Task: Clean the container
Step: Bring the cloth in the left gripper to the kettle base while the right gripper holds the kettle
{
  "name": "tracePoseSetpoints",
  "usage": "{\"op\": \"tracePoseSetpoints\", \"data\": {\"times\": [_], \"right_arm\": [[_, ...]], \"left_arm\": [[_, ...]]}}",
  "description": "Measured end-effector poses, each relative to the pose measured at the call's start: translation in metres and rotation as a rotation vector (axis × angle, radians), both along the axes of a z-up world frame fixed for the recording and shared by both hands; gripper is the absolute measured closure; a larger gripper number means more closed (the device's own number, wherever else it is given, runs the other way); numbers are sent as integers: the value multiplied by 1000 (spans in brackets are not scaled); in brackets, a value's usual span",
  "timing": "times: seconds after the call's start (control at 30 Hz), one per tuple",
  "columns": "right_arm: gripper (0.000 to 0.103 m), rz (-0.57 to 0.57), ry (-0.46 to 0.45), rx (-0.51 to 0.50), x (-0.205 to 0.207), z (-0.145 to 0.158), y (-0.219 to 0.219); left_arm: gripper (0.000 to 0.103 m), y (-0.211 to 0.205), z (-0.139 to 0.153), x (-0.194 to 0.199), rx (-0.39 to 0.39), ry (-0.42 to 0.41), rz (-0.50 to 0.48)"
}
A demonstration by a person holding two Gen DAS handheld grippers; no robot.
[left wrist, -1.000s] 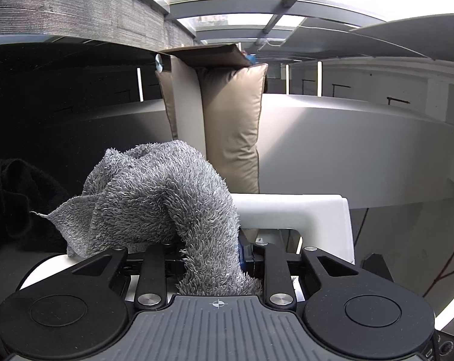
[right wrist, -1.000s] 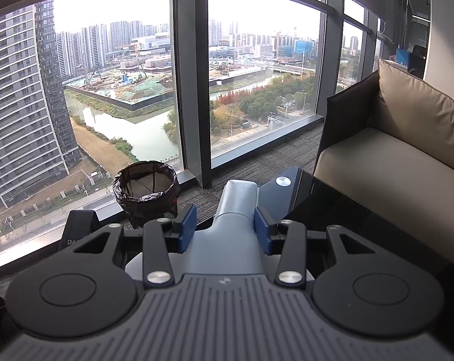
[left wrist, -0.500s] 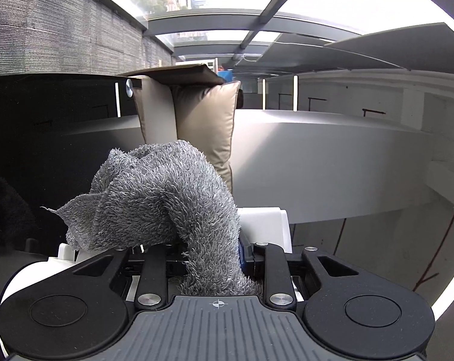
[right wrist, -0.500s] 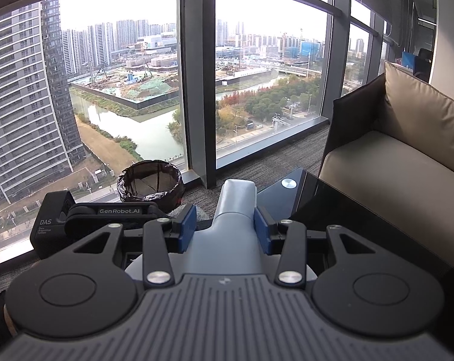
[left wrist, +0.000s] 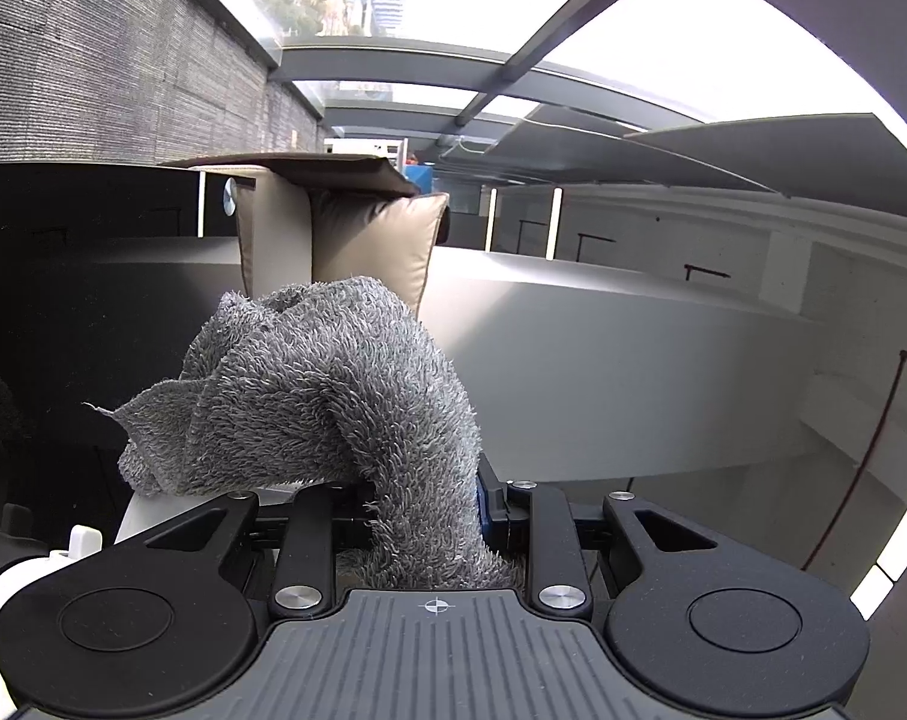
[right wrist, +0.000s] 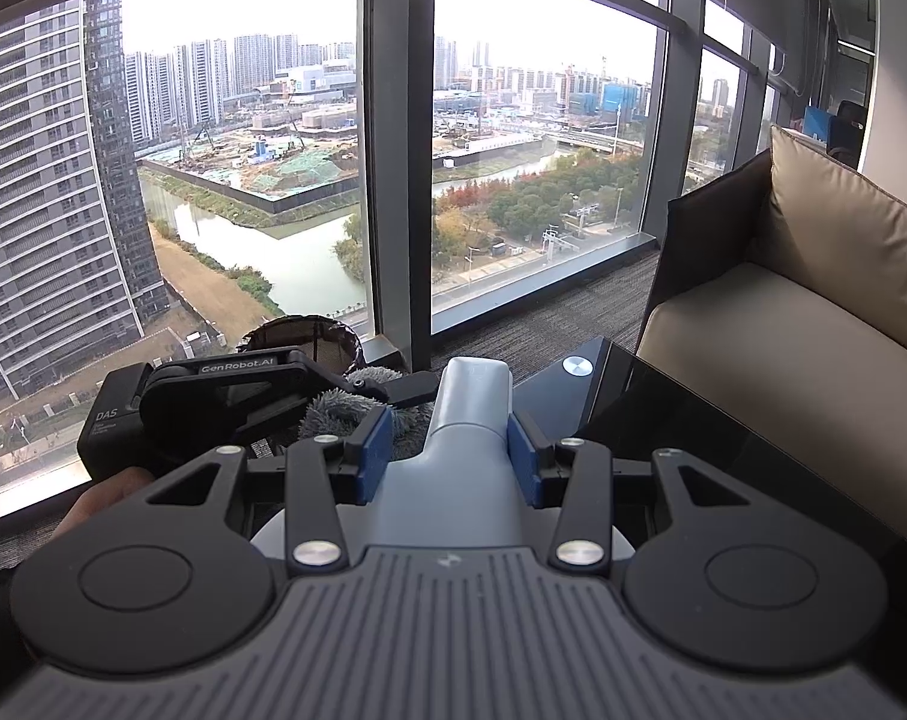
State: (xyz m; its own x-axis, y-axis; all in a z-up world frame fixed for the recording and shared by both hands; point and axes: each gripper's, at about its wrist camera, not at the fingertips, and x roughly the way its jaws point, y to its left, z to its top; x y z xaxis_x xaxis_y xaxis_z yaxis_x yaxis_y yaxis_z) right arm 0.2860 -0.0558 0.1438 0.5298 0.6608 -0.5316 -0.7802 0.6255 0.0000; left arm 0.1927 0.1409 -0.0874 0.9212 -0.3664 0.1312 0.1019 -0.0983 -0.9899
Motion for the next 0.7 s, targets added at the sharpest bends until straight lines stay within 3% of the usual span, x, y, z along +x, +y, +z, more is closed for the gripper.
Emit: {"op": "tracePoseSetpoints", "data": {"times": [0.13, 0.7], "right_arm": [[58, 19, -4, 2, -2, 0, 2], [58, 30, -14, -8, -7, -1, -2]], "left_arm": [[80, 1, -3, 7, -25, -8, -7], [79, 3, -13, 55, 41, 56, -53]]}}
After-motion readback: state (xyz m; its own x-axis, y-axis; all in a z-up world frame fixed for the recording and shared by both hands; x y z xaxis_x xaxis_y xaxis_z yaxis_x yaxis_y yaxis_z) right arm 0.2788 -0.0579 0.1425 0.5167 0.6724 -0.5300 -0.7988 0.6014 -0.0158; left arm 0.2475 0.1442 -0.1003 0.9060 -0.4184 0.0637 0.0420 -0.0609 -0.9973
